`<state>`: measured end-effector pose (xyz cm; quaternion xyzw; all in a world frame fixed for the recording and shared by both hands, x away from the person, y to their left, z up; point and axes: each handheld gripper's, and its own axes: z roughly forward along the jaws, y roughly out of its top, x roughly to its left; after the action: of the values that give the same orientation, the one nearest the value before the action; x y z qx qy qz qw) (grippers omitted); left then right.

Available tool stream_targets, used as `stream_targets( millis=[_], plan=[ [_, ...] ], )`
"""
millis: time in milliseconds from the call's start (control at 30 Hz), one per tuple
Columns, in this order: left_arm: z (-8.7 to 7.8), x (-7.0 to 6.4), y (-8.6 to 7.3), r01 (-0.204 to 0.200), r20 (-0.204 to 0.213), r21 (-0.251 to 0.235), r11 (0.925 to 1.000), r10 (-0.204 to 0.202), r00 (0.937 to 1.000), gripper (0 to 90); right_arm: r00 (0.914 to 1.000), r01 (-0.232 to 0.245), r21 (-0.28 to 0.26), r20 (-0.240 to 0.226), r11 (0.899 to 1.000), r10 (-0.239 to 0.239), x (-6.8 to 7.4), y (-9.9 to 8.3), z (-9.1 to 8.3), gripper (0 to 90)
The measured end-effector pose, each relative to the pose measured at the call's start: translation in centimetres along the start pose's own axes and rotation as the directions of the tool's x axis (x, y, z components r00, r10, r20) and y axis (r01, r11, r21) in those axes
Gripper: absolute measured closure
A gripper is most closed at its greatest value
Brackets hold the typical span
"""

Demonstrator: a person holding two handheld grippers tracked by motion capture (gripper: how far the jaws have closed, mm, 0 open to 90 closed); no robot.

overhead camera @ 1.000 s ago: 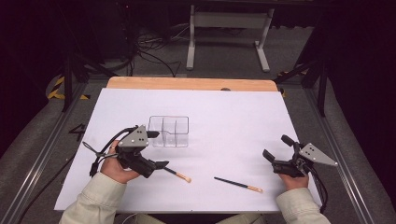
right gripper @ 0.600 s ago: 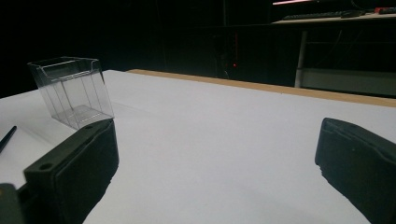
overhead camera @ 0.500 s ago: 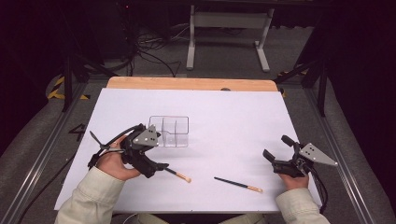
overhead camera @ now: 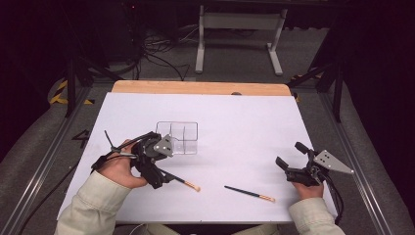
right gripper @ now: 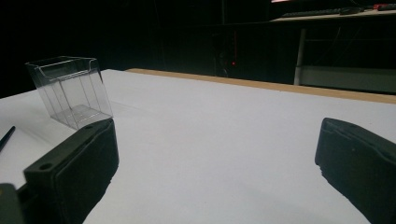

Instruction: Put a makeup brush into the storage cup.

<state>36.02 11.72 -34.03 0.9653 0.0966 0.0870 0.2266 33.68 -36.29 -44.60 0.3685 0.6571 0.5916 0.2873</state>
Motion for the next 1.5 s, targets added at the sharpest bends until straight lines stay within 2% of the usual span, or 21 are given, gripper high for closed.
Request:
stream_targets(
  millis=[200, 300, 500, 700, 933, 1100, 1267, 1367, 1433, 1467, 1500],
  plan=[
    [0.2, -0.1, 0.2, -0.009, 0.002, 0.029, 0.9995, 0.009, 1.0000, 2.8, 1.0000, -0.002, 0.002, 0.001, 1.000, 0.002, 0.0, 0.0, 0.0, 0.1],
    [0.3, 0.1, 0.2, -0.014, 0.020, 0.056, 0.9983, 0.012, 0.9997, 3.4, 1.0000, -0.002, 0.004, 0.003, 1.000, 0.002, 0.0, 0.0, 0.0, 0.1],
    [1.0, 0.1, 0.5, -0.013, 0.028, 0.094, 0.9954, 0.011, 0.9995, 3.4, 1.0000, -0.003, 0.005, 0.004, 1.000, 0.003, 0.0, 0.0, 0.0, 0.1],
    [1.6, 0.0, 0.6, -0.032, 0.028, 0.102, 0.9943, 0.030, 0.9992, 4.2, 1.0000, -0.003, 0.005, 0.003, 1.000, 0.003, 0.0, 0.0, 0.0, 0.1],
    [3.2, 0.1, 0.7, -0.048, 0.057, 0.148, 0.9879, 0.040, 0.9976, 5.8, 1.0000, -0.003, 0.005, 0.001, 1.000, 0.003, -0.1, 0.0, 0.0, 0.1],
    [3.9, 0.0, 0.9, -0.063, 0.061, 0.148, 0.9869, 0.054, 0.9967, 6.0, 1.0000, -0.003, 0.006, 0.001, 1.000, 0.003, -0.1, 0.0, 0.0, 0.1],
    [4.6, 0.0, 0.8, -0.057, 0.065, 0.158, 0.9859, 0.047, 0.9968, 6.1, 1.0000, -0.002, 0.007, 0.003, 1.000, 0.002, -0.1, -0.1, 0.0, 0.1],
    [5.3, 0.1, 0.8, -0.070, 0.081, 0.174, 0.9822, 0.057, 0.9951, 6.2, 1.0000, -0.002, 0.007, 0.004, 1.000, 0.002, -0.1, -0.1, 0.0, 0.1],
    [5.5, 0.0, 0.8, -0.065, 0.079, 0.180, 0.9816, 0.051, 0.9956, 6.2, 1.0000, -0.002, 0.007, 0.004, 1.000, 0.002, -0.1, -0.1, 0.0, 0.1],
    [5.9, 0.0, 0.9, -0.078, 0.081, 0.194, 0.9778, 0.064, 0.9946, 6.2, 1.0000, -0.001, 0.007, 0.005, 1.000, 0.001, -0.1, -0.1, 0.0, 0.1],
    [6.1, 0.0, 0.8, -0.071, 0.084, 0.195, 0.9782, 0.056, 0.9949, 6.5, 1.0000, -0.002, 0.007, 0.004, 1.000, 0.002, -0.1, -0.1, 0.0, 0.1]
  ],
)
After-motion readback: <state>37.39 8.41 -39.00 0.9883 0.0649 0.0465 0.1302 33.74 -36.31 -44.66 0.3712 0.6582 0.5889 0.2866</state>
